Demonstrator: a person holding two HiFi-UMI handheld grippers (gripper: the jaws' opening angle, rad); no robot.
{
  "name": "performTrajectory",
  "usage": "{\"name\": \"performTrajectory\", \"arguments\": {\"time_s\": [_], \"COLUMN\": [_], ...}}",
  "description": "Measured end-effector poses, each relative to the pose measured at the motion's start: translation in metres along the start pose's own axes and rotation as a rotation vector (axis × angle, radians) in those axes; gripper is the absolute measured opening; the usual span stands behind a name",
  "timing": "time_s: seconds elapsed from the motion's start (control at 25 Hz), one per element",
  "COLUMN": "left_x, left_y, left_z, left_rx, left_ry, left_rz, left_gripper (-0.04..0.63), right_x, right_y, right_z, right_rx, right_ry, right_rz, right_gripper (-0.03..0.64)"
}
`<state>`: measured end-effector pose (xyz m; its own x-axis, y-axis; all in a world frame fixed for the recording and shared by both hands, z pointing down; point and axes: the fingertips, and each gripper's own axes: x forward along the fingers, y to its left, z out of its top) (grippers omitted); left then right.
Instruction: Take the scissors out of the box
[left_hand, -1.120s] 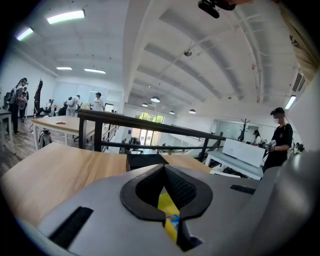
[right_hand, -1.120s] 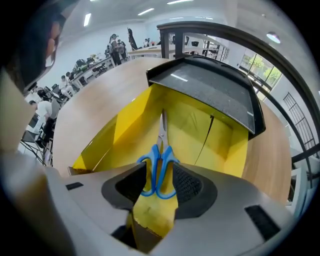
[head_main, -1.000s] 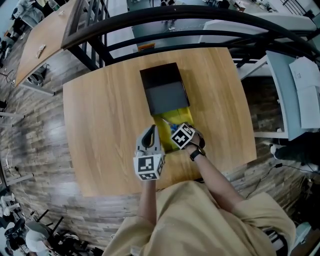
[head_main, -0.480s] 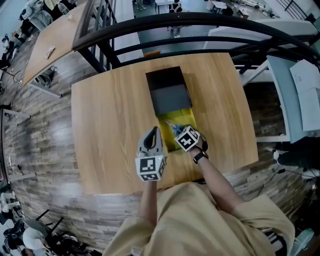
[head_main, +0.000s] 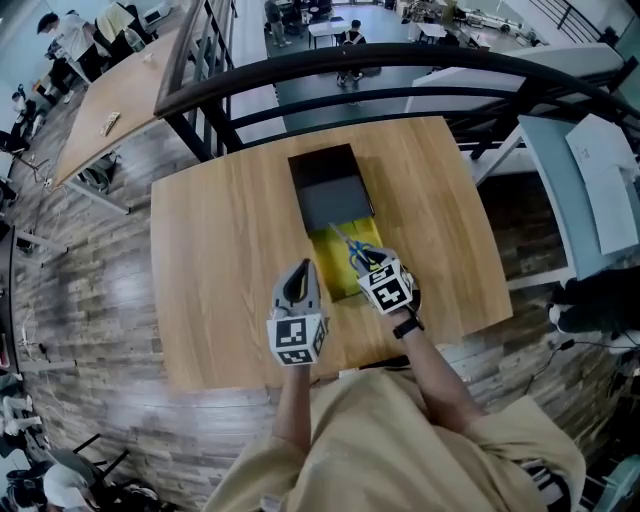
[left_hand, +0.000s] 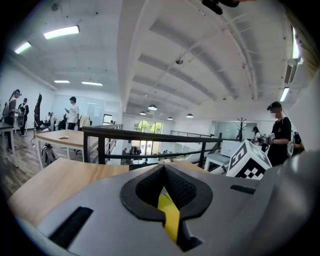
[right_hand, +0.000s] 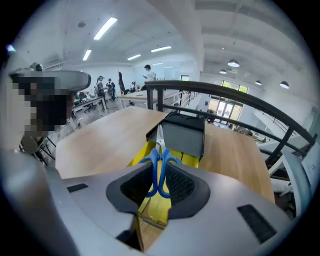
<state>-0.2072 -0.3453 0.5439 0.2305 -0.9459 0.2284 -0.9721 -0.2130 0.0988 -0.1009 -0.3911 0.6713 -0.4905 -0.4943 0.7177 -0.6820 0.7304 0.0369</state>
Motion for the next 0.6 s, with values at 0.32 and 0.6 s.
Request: {"name": "performTrajectory", "arguments": {"time_s": [0.32, 0.6], "left_x": [-0.021, -0.052], "left_y": [-0.024, -0.042], "left_z": [0.028, 0.063], "left_rx": [0.044, 0.095], "left_ry": [-0.065, -0.141], "left_rz": [-0.027, -0.037], "left_gripper": [0.012, 0.012], "right_x": [-0.085, -0.162], "right_y": [-0.002, 0.007], "right_z": [0.061, 0.1], "right_rx": [0.013, 0.027], "right_ry": [-0.292, -0.528], "right_rz": [-0.074, -0.129], "right_gripper": [0.083, 0.083]}}
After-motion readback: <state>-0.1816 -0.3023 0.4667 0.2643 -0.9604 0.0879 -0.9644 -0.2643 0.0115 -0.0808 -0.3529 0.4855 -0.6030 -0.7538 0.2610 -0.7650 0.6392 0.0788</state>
